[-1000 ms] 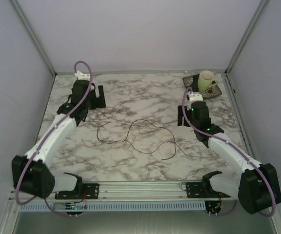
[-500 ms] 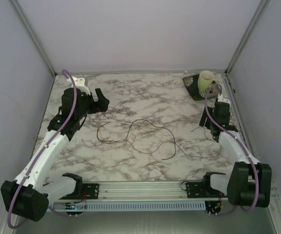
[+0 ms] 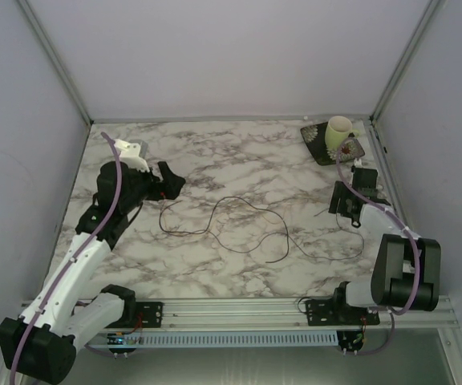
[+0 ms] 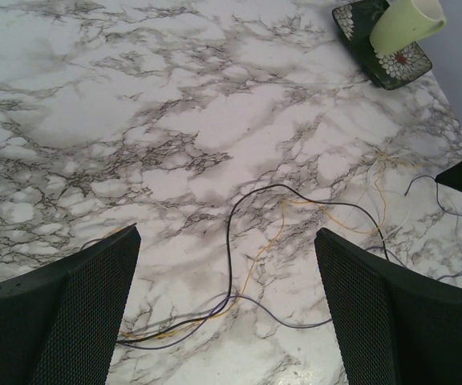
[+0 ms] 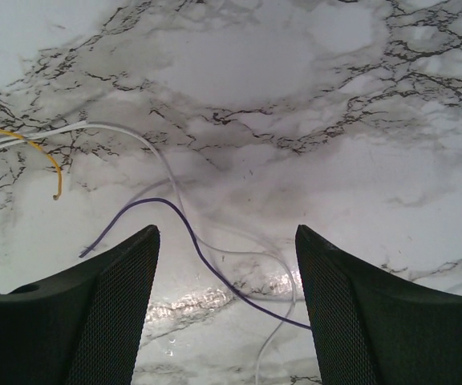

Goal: Zip-tie the wires
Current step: Untie the cable at the center of the board.

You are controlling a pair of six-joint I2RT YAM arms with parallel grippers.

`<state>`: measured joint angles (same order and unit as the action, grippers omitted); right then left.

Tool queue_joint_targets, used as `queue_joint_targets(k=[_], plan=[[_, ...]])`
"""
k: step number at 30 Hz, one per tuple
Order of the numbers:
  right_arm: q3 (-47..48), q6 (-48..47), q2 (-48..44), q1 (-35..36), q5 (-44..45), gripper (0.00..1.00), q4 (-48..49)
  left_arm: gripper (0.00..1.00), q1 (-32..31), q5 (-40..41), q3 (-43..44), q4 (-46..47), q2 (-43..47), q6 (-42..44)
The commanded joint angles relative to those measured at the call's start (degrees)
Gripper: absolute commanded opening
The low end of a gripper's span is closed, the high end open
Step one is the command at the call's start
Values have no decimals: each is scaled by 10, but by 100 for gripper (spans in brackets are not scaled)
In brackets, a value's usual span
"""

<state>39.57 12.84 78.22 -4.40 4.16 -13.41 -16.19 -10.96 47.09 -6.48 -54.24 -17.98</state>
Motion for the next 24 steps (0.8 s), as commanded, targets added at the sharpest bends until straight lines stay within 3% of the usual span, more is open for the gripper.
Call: queue_joint_targets(k=[1, 24], plan=[[30, -3, -8, -16, 1, 68, -5, 91, 2, -13, -8, 33, 15, 8], [11, 14, -58, -86, -28, 66, -41, 91, 1, 43, -82, 132, -11, -5]])
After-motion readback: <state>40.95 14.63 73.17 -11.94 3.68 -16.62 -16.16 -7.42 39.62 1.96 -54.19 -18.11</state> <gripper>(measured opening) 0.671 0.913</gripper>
